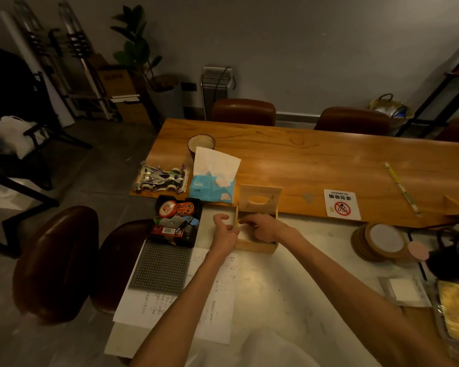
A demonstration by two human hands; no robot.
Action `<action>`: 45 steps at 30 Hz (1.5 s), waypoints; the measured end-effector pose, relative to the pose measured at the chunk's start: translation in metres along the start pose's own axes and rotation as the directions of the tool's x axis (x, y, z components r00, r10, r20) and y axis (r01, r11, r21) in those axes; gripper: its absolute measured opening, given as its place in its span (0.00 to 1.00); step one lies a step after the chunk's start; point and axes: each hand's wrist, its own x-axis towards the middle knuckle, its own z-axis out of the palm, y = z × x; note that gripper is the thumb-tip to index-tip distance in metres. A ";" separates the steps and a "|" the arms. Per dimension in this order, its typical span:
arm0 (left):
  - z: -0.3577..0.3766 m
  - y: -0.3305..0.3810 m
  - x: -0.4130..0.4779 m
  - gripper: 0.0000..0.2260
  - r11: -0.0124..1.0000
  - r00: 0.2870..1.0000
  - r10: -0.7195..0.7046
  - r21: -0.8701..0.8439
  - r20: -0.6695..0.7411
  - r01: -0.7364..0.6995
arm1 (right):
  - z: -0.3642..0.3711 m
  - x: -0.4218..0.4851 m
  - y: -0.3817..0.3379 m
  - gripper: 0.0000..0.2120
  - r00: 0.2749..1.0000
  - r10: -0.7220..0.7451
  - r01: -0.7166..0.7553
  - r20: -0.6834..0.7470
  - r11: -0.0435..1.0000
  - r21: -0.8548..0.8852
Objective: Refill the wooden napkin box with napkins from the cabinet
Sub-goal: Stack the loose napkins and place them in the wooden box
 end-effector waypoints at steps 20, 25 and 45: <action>0.027 0.035 0.032 0.15 0.412 0.977 -0.182 0.911 0.108 -0.024 | 0.002 -0.023 0.012 0.19 0.860 0.510 -0.507 0.020 0.858 -0.088; 0.025 0.039 0.030 0.16 0.373 0.976 -0.184 0.927 0.115 -0.039 | 0.008 -0.017 0.014 0.20 0.863 0.504 -0.499 0.018 0.859 -0.113; -0.015 0.018 -0.051 0.23 0.994 0.992 0.087 -0.071 0.095 -0.081 | 0.040 -0.098 0.025 0.31 0.896 0.360 0.083 -0.261 0.441 0.894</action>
